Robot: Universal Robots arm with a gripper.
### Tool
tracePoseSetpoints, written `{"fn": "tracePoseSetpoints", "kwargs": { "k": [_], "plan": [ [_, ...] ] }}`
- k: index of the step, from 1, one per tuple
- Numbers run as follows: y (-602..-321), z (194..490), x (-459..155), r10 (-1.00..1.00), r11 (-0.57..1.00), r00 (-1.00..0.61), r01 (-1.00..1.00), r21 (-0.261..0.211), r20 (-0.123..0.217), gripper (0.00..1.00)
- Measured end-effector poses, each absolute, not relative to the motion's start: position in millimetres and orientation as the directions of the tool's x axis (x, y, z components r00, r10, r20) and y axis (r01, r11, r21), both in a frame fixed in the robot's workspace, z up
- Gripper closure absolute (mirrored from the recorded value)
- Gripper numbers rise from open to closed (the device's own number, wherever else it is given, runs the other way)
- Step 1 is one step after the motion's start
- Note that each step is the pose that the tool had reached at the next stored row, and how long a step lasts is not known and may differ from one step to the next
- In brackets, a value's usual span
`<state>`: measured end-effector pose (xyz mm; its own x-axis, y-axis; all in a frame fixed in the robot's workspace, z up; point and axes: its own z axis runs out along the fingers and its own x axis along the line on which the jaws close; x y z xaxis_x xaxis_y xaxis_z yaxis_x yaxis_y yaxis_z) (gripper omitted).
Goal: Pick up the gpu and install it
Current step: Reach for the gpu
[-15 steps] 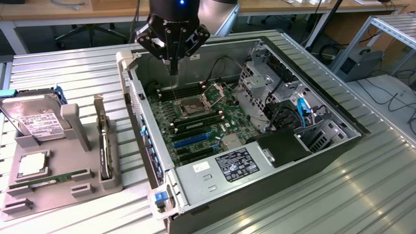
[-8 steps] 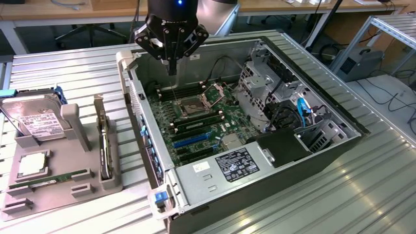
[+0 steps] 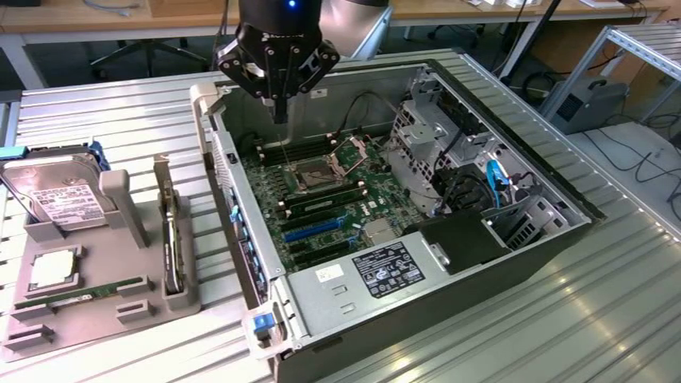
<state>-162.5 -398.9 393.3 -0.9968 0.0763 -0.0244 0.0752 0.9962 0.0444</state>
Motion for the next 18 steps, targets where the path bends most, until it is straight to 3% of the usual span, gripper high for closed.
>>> {"fn": "tracePoseSetpoints", "kwargs": {
  "k": [18],
  "plan": [
    [-398.9, 393.3, -168.4, 0.076, 0.996, -0.997, 0.075, 0.044, -0.024, 0.89]
  ]
}}
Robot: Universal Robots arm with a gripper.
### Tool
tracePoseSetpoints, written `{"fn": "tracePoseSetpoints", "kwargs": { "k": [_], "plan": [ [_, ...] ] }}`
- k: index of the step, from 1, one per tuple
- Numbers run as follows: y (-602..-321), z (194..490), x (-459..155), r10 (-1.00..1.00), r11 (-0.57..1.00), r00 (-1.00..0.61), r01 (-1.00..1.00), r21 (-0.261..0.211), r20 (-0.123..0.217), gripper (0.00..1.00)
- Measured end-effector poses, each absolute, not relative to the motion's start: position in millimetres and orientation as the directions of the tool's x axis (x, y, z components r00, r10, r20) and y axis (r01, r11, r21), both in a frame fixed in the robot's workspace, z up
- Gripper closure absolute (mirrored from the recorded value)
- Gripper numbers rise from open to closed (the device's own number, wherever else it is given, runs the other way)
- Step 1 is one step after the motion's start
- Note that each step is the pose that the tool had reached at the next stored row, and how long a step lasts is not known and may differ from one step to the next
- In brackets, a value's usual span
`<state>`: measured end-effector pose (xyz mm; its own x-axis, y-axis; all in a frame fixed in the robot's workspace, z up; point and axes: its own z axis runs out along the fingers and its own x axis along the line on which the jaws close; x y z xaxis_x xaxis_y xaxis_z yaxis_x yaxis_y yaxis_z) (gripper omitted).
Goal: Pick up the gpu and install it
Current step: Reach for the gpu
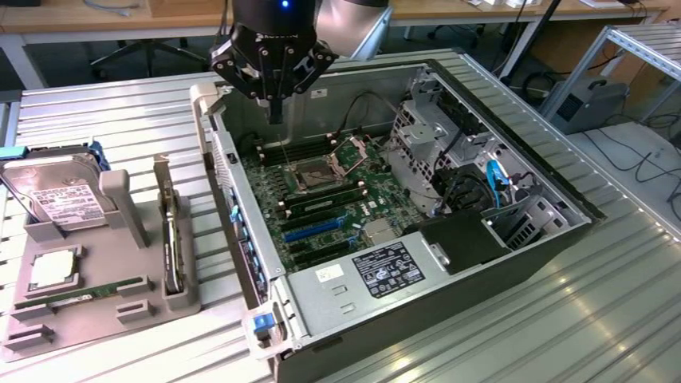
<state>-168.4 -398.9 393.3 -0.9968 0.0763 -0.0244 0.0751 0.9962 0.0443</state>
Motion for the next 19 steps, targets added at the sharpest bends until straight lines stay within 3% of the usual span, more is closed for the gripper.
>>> {"fn": "tracePoseSetpoints", "kwargs": {
  "k": [19],
  "plan": [
    [-398.9, 393.3, -175.6, 0.076, 0.996, -0.997, 0.075, 0.044, -0.024, 0.89]
  ]
}}
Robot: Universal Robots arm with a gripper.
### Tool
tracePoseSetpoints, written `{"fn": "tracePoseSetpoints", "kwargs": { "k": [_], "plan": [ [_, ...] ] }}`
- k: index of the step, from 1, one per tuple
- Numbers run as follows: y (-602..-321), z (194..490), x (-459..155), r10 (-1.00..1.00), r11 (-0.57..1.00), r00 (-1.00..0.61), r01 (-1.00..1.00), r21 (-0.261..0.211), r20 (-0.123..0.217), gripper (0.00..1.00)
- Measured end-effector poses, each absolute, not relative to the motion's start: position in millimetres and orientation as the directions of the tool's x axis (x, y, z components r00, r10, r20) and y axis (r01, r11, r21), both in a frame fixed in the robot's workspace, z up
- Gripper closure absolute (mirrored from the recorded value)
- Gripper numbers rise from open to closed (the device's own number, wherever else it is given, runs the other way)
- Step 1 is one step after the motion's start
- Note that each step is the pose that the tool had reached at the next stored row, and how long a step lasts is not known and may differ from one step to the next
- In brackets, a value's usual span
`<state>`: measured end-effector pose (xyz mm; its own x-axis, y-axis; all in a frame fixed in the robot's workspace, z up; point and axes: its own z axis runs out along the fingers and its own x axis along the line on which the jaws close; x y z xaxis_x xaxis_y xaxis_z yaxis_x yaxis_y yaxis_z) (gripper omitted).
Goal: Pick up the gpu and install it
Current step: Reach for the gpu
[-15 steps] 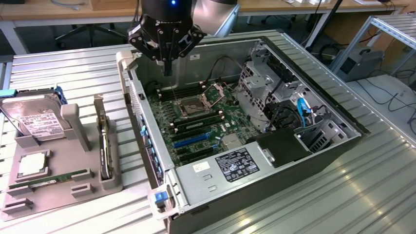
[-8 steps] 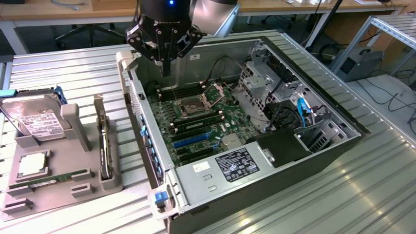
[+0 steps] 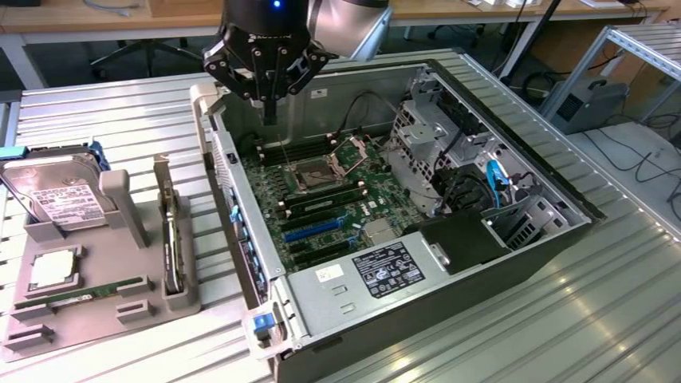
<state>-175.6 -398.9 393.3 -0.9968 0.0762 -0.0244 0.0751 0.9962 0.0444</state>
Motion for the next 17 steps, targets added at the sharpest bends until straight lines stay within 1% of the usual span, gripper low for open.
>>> {"fn": "tracePoseSetpoints", "kwargs": {
  "k": [17],
  "plan": [
    [-398.9, 393.4, -181.0, 0.076, 0.996, -0.997, 0.075, 0.044, -0.024, 0.89]
  ]
}}
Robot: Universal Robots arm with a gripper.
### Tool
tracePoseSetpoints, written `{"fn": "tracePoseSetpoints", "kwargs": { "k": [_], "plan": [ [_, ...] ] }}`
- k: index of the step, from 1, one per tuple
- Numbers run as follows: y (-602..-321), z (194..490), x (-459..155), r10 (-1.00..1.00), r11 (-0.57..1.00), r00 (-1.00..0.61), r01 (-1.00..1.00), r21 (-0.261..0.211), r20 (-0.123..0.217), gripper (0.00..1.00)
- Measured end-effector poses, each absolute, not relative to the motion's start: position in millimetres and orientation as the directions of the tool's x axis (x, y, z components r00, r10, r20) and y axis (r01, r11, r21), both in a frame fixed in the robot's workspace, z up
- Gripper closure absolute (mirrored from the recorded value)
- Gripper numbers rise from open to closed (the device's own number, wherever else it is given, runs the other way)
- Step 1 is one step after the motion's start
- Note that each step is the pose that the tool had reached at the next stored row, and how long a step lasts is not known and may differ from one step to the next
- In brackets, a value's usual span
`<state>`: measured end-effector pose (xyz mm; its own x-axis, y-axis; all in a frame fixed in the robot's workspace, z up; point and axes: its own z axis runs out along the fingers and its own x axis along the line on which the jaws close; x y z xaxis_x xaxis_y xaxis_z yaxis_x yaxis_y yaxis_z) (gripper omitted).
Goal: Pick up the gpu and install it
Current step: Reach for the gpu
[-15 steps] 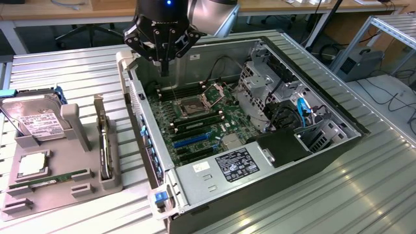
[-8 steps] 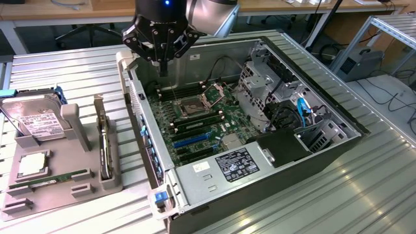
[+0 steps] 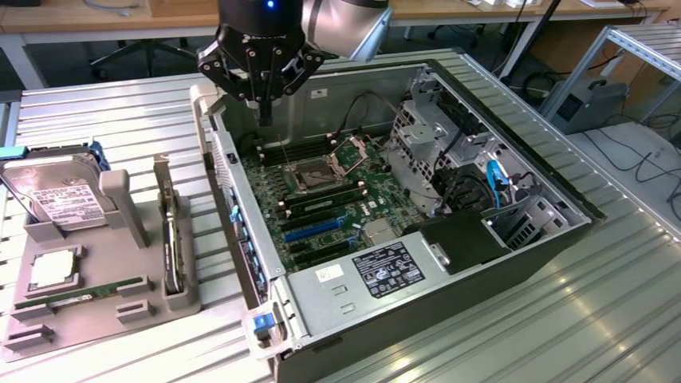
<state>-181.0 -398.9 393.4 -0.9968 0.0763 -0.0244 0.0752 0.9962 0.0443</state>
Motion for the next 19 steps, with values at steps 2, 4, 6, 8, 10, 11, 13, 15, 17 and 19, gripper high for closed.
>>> {"fn": "tracePoseSetpoints", "kwargs": {
  "k": [2, 4, 6, 8, 10, 11, 13, 15, 17, 19],
  "plan": [
    [-398.9, 393.3, -181.7, 0.076, 0.996, -0.997, 0.075, 0.044, -0.024, 0.89],
    [-398.9, 393.3, -182.3, 0.076, 0.996, -0.997, 0.075, 0.044, -0.024, 0.89],
    [-398.9, 393.3, -182.8, 0.076, 0.996, -0.997, 0.075, 0.044, -0.024, 0.89],
    [-398.9, 393.3, -183.3, 0.076, 0.996, -0.997, 0.075, 0.044, -0.024, 0.89],
    [-398.9, 393.3, -184.0, 0.076, 0.996, -0.997, 0.075, 0.044, -0.024, 0.89],
    [-398.9, 393.3, -184.4, 0.076, 0.996, -0.997, 0.075, 0.044, -0.024, 0.89],
    [-398.9, 393.3, -185.4, 0.076, 0.996, -0.997, 0.075, 0.044, -0.024, 0.89],
    [-398.9, 393.3, -186.0, 0.076, 0.996, -0.997, 0.075, 0.044, -0.024, 0.89],
    [-398.9, 393.3, -186.6, 0.076, 0.996, -0.997, 0.075, 0.044, -0.024, 0.89],
    [-398.9, 393.3, -187.2, 0.076, 0.996, -0.997, 0.075, 0.044, -0.024, 0.89]
  ]
}}
